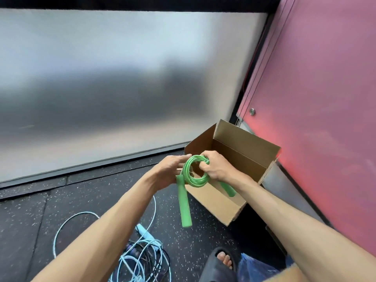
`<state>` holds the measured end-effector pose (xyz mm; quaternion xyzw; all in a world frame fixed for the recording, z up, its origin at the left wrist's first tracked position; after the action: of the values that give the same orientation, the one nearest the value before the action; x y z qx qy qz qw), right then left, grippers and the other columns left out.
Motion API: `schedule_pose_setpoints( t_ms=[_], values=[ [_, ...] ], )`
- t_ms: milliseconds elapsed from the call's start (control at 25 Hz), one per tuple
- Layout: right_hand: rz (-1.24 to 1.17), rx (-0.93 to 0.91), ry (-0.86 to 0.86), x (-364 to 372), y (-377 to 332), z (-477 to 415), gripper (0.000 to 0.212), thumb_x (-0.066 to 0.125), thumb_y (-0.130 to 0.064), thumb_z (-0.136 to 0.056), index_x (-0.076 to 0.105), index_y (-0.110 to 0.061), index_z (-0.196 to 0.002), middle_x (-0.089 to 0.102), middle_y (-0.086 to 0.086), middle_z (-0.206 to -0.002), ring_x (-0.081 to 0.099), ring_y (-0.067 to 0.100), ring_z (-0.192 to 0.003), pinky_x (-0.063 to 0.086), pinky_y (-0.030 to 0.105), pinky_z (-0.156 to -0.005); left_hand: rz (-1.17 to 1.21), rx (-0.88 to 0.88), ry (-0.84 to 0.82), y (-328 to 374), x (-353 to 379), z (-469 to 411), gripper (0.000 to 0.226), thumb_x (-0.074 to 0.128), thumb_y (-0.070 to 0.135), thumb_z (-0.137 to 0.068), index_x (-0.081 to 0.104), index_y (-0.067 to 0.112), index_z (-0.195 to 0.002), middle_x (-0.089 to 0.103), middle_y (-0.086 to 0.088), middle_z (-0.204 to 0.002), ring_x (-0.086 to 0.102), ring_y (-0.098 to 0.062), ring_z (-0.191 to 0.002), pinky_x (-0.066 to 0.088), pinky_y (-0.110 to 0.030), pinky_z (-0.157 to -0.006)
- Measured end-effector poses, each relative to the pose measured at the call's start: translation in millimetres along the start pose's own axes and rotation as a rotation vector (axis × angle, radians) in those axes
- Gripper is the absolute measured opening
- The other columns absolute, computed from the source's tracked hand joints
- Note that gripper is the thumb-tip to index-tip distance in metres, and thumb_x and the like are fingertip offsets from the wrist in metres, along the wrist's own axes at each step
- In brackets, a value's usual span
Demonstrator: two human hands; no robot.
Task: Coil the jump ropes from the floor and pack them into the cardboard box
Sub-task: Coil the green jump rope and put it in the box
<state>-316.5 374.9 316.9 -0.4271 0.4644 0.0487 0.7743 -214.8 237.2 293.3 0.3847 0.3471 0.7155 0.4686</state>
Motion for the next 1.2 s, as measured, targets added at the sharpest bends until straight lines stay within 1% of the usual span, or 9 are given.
schedule_pose_setpoints(
  t_ms=[160, 360, 480, 560, 640, 800, 880, 1000, 1200],
  values=[
    [-0.036, 0.118, 0.02, -5, 61, -38, 0.017, 0.054, -0.011, -0.089, 0.067, -0.006, -0.098, 0.062, 0.003, -0.081, 0.058, 0.022, -0.076, 0.042, 0.029, -0.069, 0.036, -0.035, 0.0, -15, 19, -64, 0.042, 0.074, 0.034, -0.085, 0.065, 0.009, -0.117, 0.068, -0.002, -0.083, 0.064, -0.017, -0.07, 0.057, -0.04, -0.069],
    [-0.322, 0.337, -0.015, -4, 140, -95, 0.027, 0.067, -0.021, -0.088, 0.06, -0.012, -0.112, 0.067, 0.001, -0.083, 0.059, 0.015, -0.07, 0.051, 0.033, -0.068, -0.011, -0.006, 0.267, -39, 41, -171, 0.026, 0.069, 0.023, -0.091, 0.069, 0.006, -0.111, 0.07, -0.009, -0.087, 0.063, -0.016, -0.066, 0.051, -0.03, -0.062],
    [-0.689, 0.447, -0.052, 1, 173, -130, 0.029, 0.06, -0.005, -0.092, 0.056, -0.007, -0.12, 0.071, 0.014, -0.096, 0.064, 0.019, -0.073, 0.053, 0.032, -0.061, 0.081, -0.033, 0.442, -52, 40, -228, 0.02, 0.062, 0.022, -0.097, 0.064, 0.005, -0.105, 0.068, -0.013, -0.078, 0.061, -0.02, -0.06, 0.051, -0.034, -0.062],
    [-0.786, 0.506, -0.083, 10, 194, -155, 0.032, 0.054, 0.002, -0.094, 0.055, -0.005, -0.125, 0.07, 0.017, -0.102, 0.067, 0.02, -0.077, 0.053, 0.029, -0.057, 0.091, -0.098, 0.536, -62, 37, -264, 0.015, 0.057, 0.021, -0.1, 0.058, 0.007, -0.101, 0.065, -0.012, -0.074, 0.058, -0.021, -0.058, 0.05, -0.032, -0.06],
    [-0.778, 0.6, -0.077, 27, 217, -177, 0.034, 0.053, 0.003, -0.095, 0.051, -0.004, -0.128, 0.068, 0.02, -0.11, 0.067, 0.022, -0.079, 0.054, 0.031, -0.058, -0.003, -0.19, 0.596, -75, 35, -296, 0.015, 0.054, 0.019, -0.1, 0.057, 0.004, -0.101, 0.056, -0.009, -0.071, 0.053, -0.019, -0.057, 0.045, -0.029, -0.056],
    [-0.697, 0.78, 0.003, 67, 260, -208, 0.024, 0.058, 0.003, -0.093, 0.055, 0.003, -0.116, 0.061, 0.022, -0.106, 0.064, 0.029, -0.083, 0.058, 0.04, -0.068, -0.174, -0.286, 0.606, -103, 37, -344, 0.016, 0.048, 0.01, -0.099, 0.056, 0.001, -0.11, 0.052, -0.009, -0.078, 0.055, -0.022, -0.07, 0.044, -0.033, -0.07],
    [-0.723, 0.811, 0.097, 83, 276, -222, 0.01, 0.06, 0.003, -0.091, 0.054, -0.001, -0.098, 0.06, 0.021, -0.099, 0.065, 0.033, -0.088, 0.059, 0.045, -0.078, -0.232, -0.262, 0.643, -113, 35, -361, 0.023, 0.05, 0.007, -0.097, 0.058, -0.004, -0.115, 0.064, -0.015, -0.099, 0.063, -0.03, -0.095, 0.048, -0.036, -0.08],
    [-0.744, 0.838, 0.27, 104, 292, -238, 0.008, 0.065, 0.001, -0.087, 0.058, -0.002, -0.085, 0.065, 0.022, -0.098, 0.068, 0.036, -0.088, 0.06, 0.048, -0.081, -0.327, -0.222, 0.683, -127, 36, -376, 0.03, 0.051, 0.006, -0.095, 0.056, -0.003, -0.123, 0.061, -0.018, -0.125, 0.059, -0.033, -0.115, 0.047, -0.034, -0.092],
    [-0.557, 0.858, 0.433, 122, 293, -246, 0.029, 0.074, -0.017, -0.085, 0.072, -0.009, -0.112, 0.069, 0.014, -0.117, 0.063, 0.029, -0.112, 0.048, 0.027, -0.09, -0.494, -0.225, 0.636, -149, 39, -372, 0.034, 0.052, 0.005, -0.09, 0.056, -0.002, -0.123, 0.06, -0.019, -0.126, 0.056, -0.034, -0.118, 0.047, -0.035, -0.098]
  ],
)
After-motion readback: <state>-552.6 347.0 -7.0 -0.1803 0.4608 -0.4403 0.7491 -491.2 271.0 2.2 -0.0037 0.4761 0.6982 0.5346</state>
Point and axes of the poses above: each hand's wrist, its own z-axis away from the middle knuckle, its own x-axis out of the palm, y = z × x, the point moved 1 cm from there along -z, towards the middle knuckle
